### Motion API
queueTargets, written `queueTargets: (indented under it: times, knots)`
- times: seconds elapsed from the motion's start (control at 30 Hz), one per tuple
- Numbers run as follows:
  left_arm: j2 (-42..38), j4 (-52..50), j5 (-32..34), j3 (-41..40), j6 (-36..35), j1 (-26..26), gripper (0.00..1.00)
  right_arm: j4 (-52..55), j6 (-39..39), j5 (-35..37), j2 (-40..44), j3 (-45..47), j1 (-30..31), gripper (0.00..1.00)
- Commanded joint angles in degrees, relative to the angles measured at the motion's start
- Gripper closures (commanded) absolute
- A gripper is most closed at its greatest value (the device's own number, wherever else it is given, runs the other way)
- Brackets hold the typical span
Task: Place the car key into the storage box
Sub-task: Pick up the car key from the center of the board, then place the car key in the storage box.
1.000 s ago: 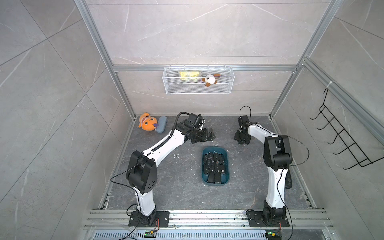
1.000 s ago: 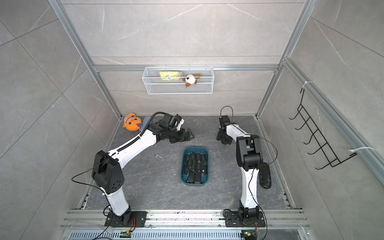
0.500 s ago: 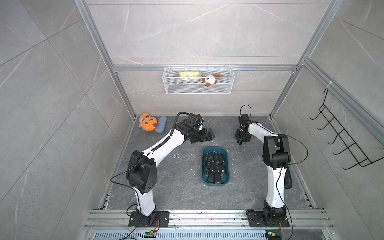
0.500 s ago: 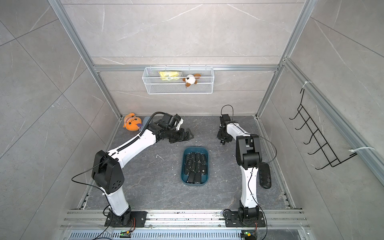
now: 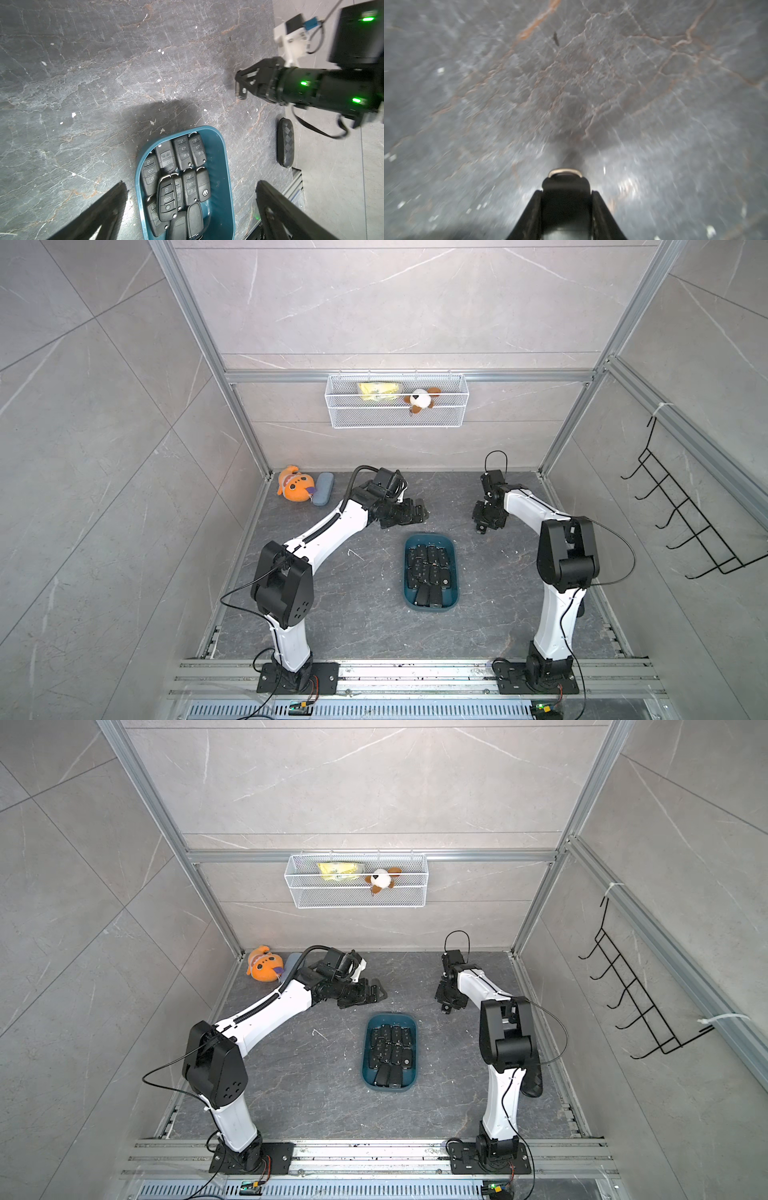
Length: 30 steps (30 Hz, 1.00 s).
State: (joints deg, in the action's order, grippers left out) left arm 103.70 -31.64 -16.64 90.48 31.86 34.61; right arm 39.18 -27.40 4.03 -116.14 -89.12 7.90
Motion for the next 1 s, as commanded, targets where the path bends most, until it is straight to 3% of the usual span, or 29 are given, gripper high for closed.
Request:
queueTargets:
  times: [0.0,0.23,0.47,0.97]
  knots:
    - [-3.7,0.2,-1.1,-1.0,-1.5,-0.6,0.0,1.2,-1.5,-0.1,6.3,2.6,2.2,0.69]
    - [-6.1,0.8,-1.1,-4.8,-0.4,-1.3,0.0,2.2,-4.3,0.8,15.2,7.9,8.7,0.68]
    - [-10.0,1.7,0.9,-9.3,0.8,-1.3,0.0,3.6,-7.3,2.5,18.7,10.4,17.1,0.68]
    - [-15.7,1.3,4.7,-15.2,2.2,-2.0,0.0,-0.3,-13.4,2.3,15.2,17.2,28.9,0.68]
